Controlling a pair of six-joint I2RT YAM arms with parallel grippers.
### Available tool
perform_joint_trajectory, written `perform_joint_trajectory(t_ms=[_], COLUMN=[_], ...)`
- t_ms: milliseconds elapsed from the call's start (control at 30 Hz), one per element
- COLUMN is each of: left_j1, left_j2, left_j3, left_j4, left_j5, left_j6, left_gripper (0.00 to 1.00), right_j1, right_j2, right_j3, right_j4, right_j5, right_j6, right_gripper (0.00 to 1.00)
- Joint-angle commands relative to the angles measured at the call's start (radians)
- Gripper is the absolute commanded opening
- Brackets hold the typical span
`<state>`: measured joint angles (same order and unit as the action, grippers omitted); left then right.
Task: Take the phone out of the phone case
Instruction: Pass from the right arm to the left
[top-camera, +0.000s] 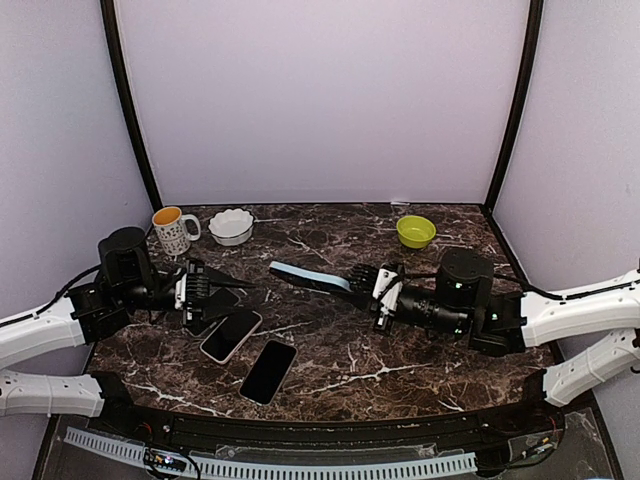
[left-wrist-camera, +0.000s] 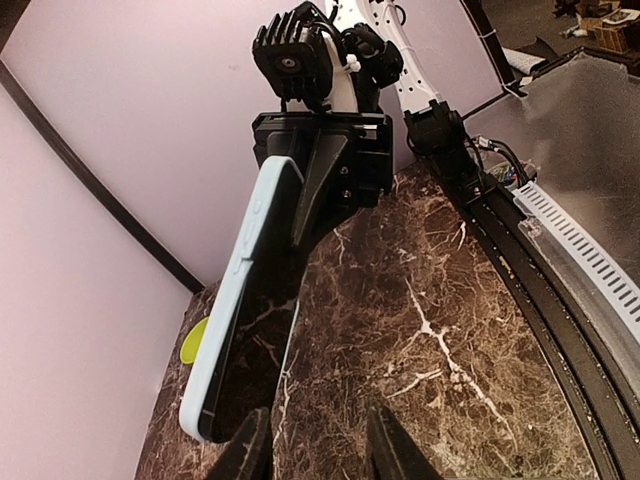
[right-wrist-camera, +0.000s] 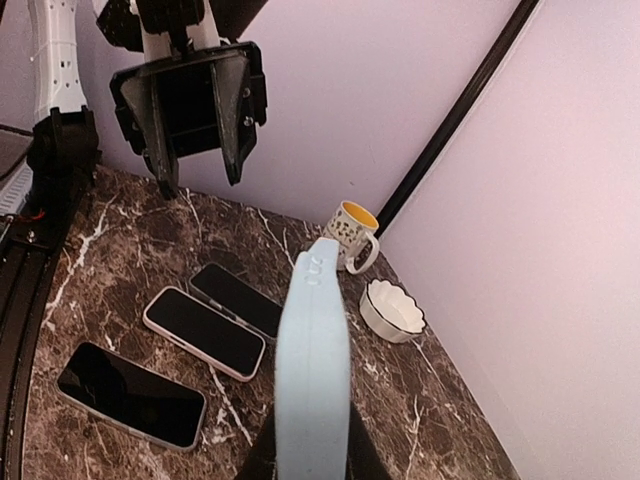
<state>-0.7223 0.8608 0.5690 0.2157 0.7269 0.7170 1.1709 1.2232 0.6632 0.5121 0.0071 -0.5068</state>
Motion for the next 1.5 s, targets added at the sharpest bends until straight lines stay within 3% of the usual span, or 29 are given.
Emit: perform_joint_trajectory(t_ms=[0,233,1467], left_j1=[0.028,0.035,0.035], left_j2=[-0.036,-0.048,-0.098], left_j3=[-0.025,-0.031,-0.027], left_j4=[0.063,0.061,0.017], left_j5=[0.076,0.087,0.075], left_j6=[-0.068,-0.073,-0.018], left_gripper=[0.35,0.35,0.32], right_j1=[0.006,0.016,0.050], right_j2=[-0.006,0.003,0.005], right_j3=[0.051,0.046,0.080], right_j4=[0.208,0.254,0.170], right_j5=[-0.112,-0.189,-0.183], right_j6=[0.047,0.074,0.083], right_gripper=[0.00,0.00,0.00])
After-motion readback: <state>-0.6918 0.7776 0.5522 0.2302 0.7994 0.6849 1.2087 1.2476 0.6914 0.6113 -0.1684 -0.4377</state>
